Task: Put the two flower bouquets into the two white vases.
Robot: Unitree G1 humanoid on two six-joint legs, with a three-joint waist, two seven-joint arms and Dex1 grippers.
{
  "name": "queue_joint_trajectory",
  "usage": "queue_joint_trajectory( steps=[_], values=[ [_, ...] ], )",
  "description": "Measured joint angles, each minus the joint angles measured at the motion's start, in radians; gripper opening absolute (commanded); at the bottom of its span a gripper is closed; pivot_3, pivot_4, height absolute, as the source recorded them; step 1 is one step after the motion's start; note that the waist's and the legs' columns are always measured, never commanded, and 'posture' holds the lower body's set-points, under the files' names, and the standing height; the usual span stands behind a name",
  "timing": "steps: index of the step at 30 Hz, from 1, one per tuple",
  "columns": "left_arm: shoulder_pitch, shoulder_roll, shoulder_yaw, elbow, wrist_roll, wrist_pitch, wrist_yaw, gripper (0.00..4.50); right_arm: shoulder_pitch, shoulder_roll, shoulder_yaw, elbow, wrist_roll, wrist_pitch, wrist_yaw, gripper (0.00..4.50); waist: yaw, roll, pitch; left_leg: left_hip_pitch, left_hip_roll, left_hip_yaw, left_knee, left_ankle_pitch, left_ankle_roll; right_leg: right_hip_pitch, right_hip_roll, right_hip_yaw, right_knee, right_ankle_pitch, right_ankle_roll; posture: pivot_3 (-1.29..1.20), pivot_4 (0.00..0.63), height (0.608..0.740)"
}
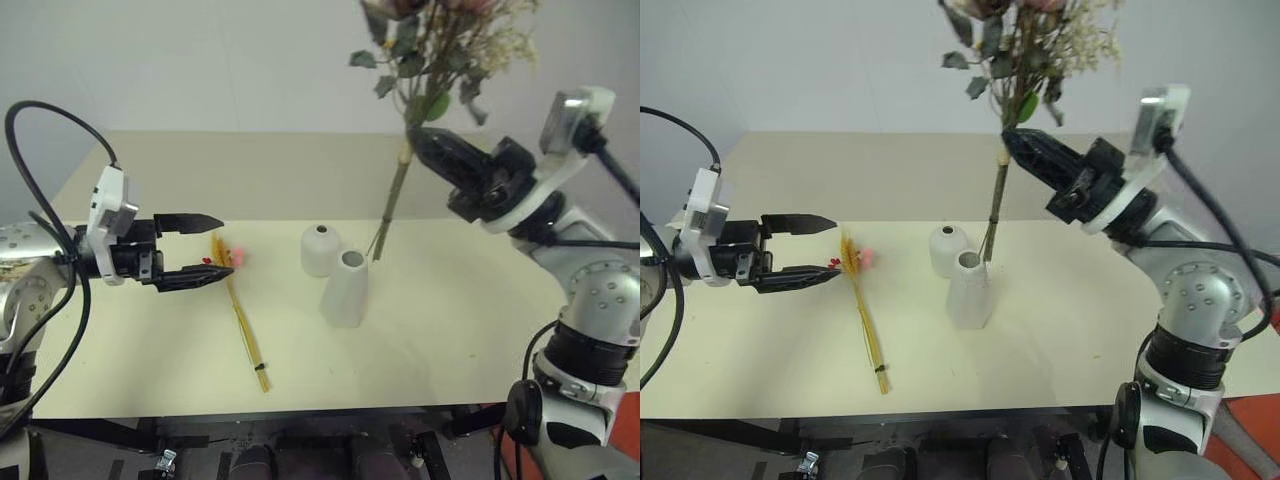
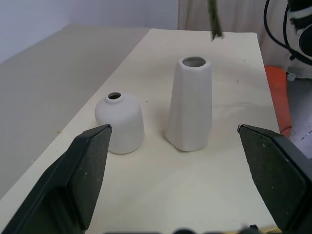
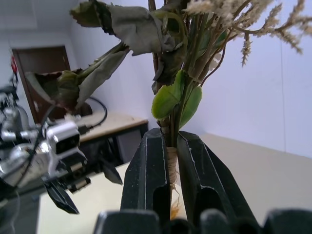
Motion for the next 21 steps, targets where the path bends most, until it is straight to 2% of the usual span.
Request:
queue_joint_trajectory(
  steps=[3, 11, 21],
  values=[
    [-0.007, -0.005, -0.002, 0.003, 0.009, -0.001, -0.004, 4.5, 0.01, 0.018, 0.06, 0.01, -0.06, -0.065, -0.009, 0.12, 0.0, 0.0, 0.0, -0.001, 0.0, 0.0, 0.0, 0.0, 0.0, -0.001, 0.0, 0.0, 0.001, 0.0, -0.002, 0.0, 0.15, 0.74],
    [-0.007, -0.007, -0.002, 0.005, 0.012, -0.001, -0.009, 4.5, 0.012, 0.022, 0.077, 0.02, -0.075, -0.125, -0.013, 0.12, 0.001, 0.0, 0.0, 0.0, 0.0, 0.0, 0.0, 0.0, 0.0, -0.001, 0.0, 0.0, 0.002, 0.001, -0.005, 0.0, 0.15, 0.74],
    [-0.007, -0.007, -0.002, 0.005, 0.013, -0.003, -0.008, 4.5, 0.113, 0.019, 0.138, 0.04, -0.127, -0.17, 0.022, 0.12, 0.0, 0.0, 0.0, 0.0, 0.0, 0.0, 0.0, 0.0, 0.0, -0.001, 0.0, 0.0, 0.003, 0.0, -0.005, 0.0, 0.15, 0.74]
  ],
)
